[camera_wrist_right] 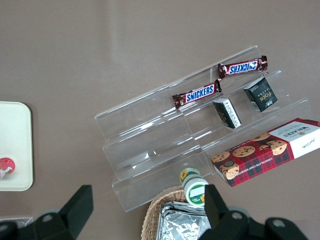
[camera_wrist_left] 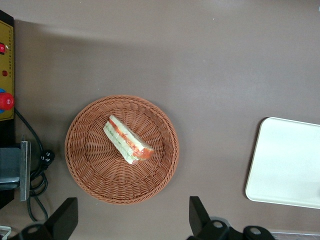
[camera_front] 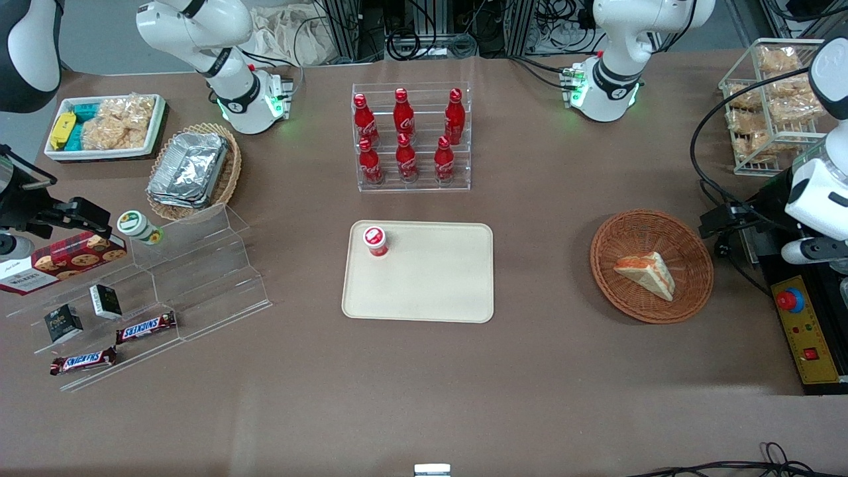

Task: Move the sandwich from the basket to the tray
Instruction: 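Move the left gripper down over the wrapped sandwich in the wicker basket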

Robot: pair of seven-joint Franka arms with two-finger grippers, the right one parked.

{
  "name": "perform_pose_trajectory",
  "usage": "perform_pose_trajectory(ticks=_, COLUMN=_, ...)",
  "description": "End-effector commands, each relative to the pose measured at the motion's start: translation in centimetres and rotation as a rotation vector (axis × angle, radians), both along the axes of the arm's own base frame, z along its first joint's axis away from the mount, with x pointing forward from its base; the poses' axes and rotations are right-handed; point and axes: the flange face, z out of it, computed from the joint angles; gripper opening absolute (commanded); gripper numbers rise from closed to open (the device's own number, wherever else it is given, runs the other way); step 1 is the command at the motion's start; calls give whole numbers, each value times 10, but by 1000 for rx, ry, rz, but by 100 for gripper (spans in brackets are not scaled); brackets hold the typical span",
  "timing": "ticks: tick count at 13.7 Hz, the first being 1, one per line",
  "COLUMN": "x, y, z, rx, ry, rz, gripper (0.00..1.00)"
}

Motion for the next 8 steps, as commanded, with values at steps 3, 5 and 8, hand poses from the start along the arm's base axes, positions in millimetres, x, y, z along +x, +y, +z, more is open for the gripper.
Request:
perform_pose_trajectory(ticks=3, x=11, y=-3, z=-11, rx=-9, ry=35, rz=-8, gripper=100)
perform_pose_trajectory(ticks=5, x=14, y=-5, z=-28, rx=1, ry=70, rz=-10, gripper=100)
perform_pose_trajectory(ticks=8, x=11, y=-1, z=-78, rx=-4, ry=124, rz=61, gripper=100)
